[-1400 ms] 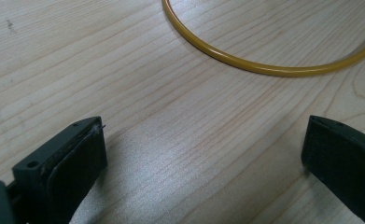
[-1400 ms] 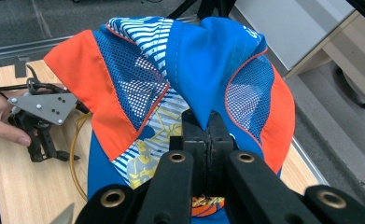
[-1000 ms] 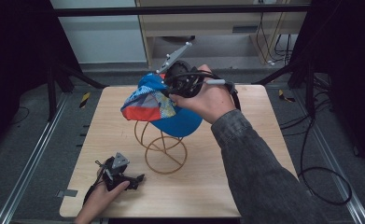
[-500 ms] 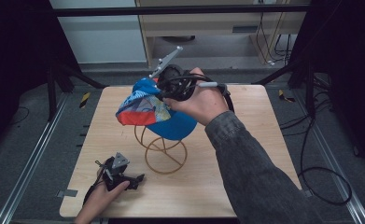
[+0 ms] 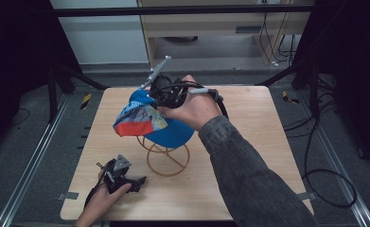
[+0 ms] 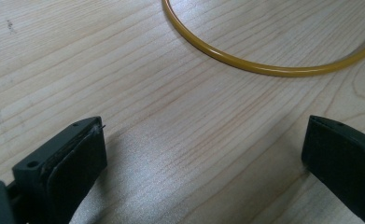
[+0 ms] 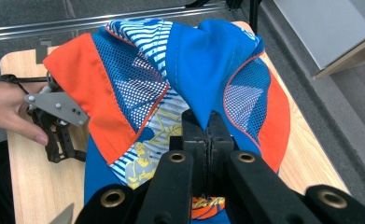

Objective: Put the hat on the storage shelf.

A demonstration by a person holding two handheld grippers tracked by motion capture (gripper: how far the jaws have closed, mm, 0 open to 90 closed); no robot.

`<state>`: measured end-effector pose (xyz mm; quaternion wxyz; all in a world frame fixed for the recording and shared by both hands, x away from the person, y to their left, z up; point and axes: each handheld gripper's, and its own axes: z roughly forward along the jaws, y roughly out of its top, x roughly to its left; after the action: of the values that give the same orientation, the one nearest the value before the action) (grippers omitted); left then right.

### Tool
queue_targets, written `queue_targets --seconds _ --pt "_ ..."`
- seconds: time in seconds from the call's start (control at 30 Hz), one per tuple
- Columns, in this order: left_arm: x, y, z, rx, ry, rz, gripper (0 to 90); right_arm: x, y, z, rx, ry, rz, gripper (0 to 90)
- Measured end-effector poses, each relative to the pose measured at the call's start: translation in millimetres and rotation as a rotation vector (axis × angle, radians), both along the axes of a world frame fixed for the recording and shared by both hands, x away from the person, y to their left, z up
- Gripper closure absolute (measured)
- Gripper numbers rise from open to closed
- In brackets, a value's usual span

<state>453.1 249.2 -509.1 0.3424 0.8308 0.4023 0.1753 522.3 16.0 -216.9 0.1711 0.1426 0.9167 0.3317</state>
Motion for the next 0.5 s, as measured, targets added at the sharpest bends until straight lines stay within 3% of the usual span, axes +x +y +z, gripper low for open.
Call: queue_targets --seconds 0.5 --pt "0.1 0.0 -0.1 -0.002 0.0 -0.001 0.0 3.6 3.6 -6.0 -0.012 0.015 -0.006 89.6"
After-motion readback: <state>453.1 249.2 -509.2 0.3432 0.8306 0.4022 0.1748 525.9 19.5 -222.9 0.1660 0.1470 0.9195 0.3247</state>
